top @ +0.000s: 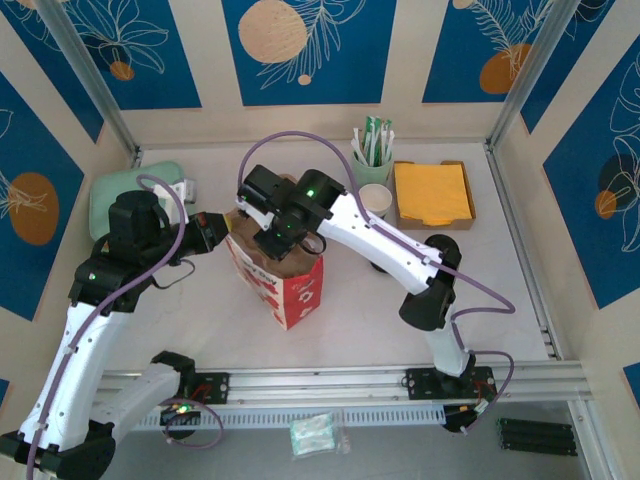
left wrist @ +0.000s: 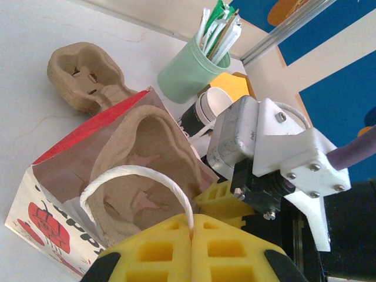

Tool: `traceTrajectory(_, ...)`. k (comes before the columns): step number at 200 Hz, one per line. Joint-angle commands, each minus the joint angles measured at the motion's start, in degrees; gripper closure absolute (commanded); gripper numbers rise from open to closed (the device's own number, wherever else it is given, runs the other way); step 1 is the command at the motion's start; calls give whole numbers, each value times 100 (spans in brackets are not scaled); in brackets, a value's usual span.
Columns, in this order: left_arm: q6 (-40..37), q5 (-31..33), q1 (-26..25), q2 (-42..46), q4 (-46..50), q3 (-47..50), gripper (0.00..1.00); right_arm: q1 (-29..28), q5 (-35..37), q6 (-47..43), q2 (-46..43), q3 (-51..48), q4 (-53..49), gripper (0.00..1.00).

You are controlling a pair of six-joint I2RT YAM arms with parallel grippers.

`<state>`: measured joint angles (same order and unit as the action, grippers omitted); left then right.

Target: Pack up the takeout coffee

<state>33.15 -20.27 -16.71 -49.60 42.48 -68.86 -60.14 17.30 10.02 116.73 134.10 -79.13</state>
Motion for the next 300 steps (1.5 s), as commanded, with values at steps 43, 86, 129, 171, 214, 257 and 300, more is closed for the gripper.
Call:
traceTrajectory(43, 3, 69, 27, 12, 22, -55, 100, 116, -174, 32, 230, -204, -390, 86)
traceTrajectory(86, 25, 59, 27, 12, -8, -42, 100, 143, -199, 26, 303, -2, -462, 85)
traceTrajectory(129, 21, 52, 27, 20, -20, -14, 100, 141, -236, 76, 415, -3, -540, 85)
traceTrajectory(171, 45, 30, 25, 71, -61, 77, 100, 131, -280, 340, 556, -14, -601, 85)
traceTrajectory(214, 93, -16, 27, 179, -135, 247, 100, 99, -231, 868, 702, -112, -545, 84)
traceTrajectory(257, 96, -31, 27, 270, -121, 329, 100, 48, 123, 1206, 725, -187, -433, 84)
traceTrajectory(300, 112, -44, 27, 328, -121, 369, 100, 46, 131, 1516, 629, -84, -359, 84)
